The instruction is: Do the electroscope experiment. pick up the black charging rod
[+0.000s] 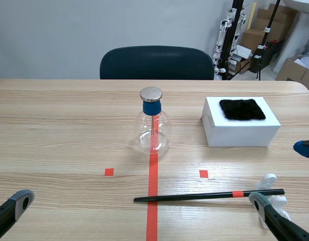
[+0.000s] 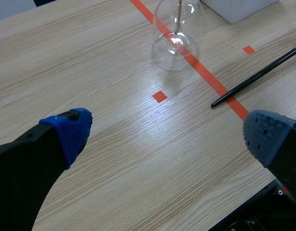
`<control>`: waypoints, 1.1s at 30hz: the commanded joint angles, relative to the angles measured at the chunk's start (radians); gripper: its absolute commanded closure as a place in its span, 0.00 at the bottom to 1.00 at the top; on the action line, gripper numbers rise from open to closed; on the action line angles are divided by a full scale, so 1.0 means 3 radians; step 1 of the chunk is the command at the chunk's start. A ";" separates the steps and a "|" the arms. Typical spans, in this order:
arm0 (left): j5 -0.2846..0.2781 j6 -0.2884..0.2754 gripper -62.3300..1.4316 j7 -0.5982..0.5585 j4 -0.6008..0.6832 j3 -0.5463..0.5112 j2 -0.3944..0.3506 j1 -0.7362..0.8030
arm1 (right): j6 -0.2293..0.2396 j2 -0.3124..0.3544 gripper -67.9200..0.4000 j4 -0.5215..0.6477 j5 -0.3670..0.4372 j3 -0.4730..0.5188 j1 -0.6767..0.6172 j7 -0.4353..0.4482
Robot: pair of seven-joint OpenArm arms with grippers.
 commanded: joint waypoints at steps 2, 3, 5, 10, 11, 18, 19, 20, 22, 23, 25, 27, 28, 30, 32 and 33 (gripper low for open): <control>-0.0080 0.0004 0.00 -0.0053 0.0011 0.0022 0.0024 0.0006 | -0.0010 0.0024 0.10 0.0039 0.0037 0.0005 0.0011 0.0033; -0.0080 0.0004 0.00 -0.0045 0.0011 0.0022 0.0024 0.0006 | -0.0010 0.0024 0.10 0.0039 0.0037 0.0005 0.0010 0.0033; -0.0080 0.0004 0.00 -0.0045 0.0011 0.0022 0.0024 0.0006 | -0.0010 0.0024 0.10 0.0039 0.0037 0.0005 0.0010 0.0033; -0.0080 0.0004 0.00 -0.0045 0.0011 0.0022 0.0024 0.0006 | -0.0010 0.0024 0.10 0.0039 0.0037 0.0005 0.0010 0.0027; -0.0080 0.0004 0.00 -0.0045 0.0011 0.0022 0.0024 0.0006 | -0.0010 0.0024 0.10 0.0039 0.0037 0.0005 0.0010 0.0015; -0.0080 0.0004 0.00 -0.0058 0.0011 0.0022 0.0024 0.0006 | -0.0010 0.0024 0.10 0.0039 0.0037 0.0005 0.0010 0.0008; -0.0080 0.0004 0.00 -0.0069 0.0011 0.0022 0.0024 0.0006 | -0.0010 0.0024 0.10 0.0039 0.0037 0.0005 0.0010 0.0008; -0.0080 0.0004 0.00 -0.0098 0.0011 0.0022 0.0024 0.0004 | -0.0010 0.0024 0.10 0.0039 0.0037 0.0005 0.0010 0.0008; -0.0074 0.0004 0.00 -0.0161 0.0010 0.0022 0.0023 -0.0004 | -0.0010 0.0024 0.10 0.0039 0.0037 0.0006 0.0010 0.0009; -0.0041 0.0004 0.00 -0.0216 0.0010 0.0022 0.0023 -0.0011 | -0.0010 0.0024 0.10 0.0039 0.0037 0.0006 0.0010 0.0009; 0.0023 0.0004 0.00 -0.0352 -0.0001 0.0022 0.0017 -0.0020 | -0.0010 0.0027 0.10 0.0039 0.0037 0.0006 0.0010 0.0005; 0.0083 -0.0010 0.00 -0.0519 -0.0048 0.0023 0.0006 -0.0061 | -0.0010 0.0060 0.10 0.0041 0.0037 0.0013 0.0010 -0.0065; 0.0102 -0.0011 0.00 -0.0566 -0.0088 0.0023 0.0005 -0.0100 | -0.0010 0.0102 0.10 0.0041 0.0037 0.0013 0.0011 -0.0114; 0.0149 -0.0081 0.00 -0.0635 -0.0196 0.0027 0.0005 -0.0210 | -0.0010 0.0224 0.10 0.0041 0.0037 0.0011 0.0020 -0.0207; 0.0174 -0.0175 0.00 -0.0711 -0.0329 0.0036 0.0005 -0.0340 | -0.0009 0.0387 0.10 0.0041 0.0038 0.0011 0.0076 -0.0352; 0.0178 -0.0206 0.00 -0.0759 -0.0408 0.0045 -0.0004 -0.0403 | -0.0006 0.0473 0.10 0.0042 0.0038 0.0008 0.0128 -0.0445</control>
